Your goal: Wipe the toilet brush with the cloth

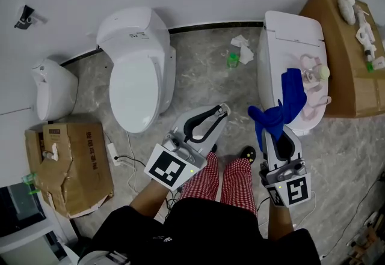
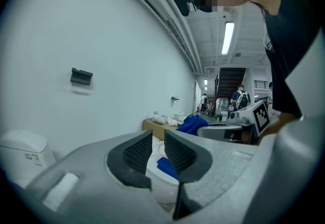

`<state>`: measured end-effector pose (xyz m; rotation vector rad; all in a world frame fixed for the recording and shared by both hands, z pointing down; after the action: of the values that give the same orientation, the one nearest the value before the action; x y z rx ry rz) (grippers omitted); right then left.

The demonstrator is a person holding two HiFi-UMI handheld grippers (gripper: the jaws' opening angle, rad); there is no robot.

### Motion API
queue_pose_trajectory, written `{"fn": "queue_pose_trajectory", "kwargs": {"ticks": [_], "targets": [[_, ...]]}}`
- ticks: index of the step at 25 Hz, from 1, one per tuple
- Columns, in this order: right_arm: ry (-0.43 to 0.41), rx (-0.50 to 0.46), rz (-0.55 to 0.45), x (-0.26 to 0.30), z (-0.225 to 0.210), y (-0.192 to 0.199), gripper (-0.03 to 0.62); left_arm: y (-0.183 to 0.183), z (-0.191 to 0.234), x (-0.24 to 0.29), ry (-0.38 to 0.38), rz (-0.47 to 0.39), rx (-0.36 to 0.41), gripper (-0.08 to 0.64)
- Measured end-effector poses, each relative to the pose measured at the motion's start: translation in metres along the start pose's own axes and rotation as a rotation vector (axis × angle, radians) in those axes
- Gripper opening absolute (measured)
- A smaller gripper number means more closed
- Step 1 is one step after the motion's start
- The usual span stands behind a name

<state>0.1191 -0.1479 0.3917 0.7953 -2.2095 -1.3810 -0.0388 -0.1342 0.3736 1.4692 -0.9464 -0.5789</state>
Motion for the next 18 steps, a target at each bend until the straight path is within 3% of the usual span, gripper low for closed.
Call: {"fn": "queue_pose_trajectory", "kwargs": {"ticks": [18], "targets": [[0.025, 0.044, 0.027, 0.003, -0.017, 0.025, 0.064, 0.04, -0.003, 0.015, 0.005, 0.046, -0.042, 0.141]]}}
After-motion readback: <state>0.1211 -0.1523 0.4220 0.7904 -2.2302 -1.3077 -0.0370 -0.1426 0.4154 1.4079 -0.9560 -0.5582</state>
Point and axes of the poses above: the fingertips, and each gripper's own axes: x forward along the fingers, z to its left, y out of its underside, the point moved 4 cm from there along -x, backward along the fingers, and after that the axes turned 15 degrees about x, right-handed, at the moved point
